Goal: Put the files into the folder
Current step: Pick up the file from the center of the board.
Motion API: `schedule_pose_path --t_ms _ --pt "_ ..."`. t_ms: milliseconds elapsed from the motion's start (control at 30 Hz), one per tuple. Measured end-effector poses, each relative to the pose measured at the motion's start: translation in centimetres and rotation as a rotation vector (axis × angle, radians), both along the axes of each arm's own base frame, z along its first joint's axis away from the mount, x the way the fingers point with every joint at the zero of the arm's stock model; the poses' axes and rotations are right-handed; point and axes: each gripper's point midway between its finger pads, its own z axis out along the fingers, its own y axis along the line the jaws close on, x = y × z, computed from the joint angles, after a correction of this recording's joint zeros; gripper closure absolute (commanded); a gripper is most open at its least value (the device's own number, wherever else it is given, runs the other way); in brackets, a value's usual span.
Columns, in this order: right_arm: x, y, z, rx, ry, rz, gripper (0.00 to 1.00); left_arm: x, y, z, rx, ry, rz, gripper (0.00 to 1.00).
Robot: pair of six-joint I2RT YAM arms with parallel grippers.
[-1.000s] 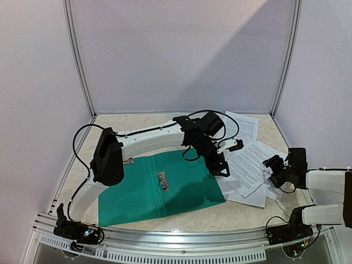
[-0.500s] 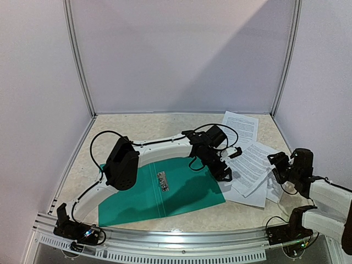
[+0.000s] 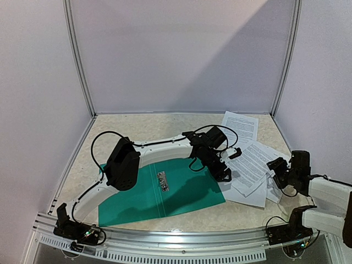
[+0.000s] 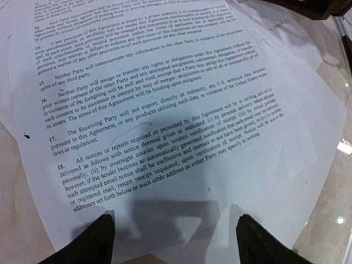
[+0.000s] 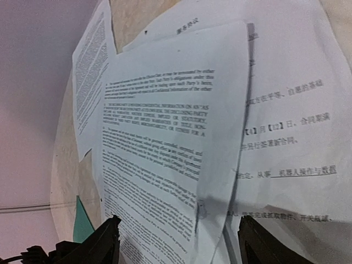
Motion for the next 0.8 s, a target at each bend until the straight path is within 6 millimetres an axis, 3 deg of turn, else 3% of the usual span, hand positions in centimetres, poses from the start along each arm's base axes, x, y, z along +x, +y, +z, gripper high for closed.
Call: schedule_pose_path --t_ms 367,800 --pt "-1.2 -0.6 -1.6 0.003 0.085 -0.046 0.21 0.0 0.0 0.0 0.002 -0.007 -0.004 0.22" --pt "1.6 0.6 -1.3 0.074 0.044 -0.017 0.21 0.0 0.0 -0.1 0.008 -0.028 -0.014 0.22"
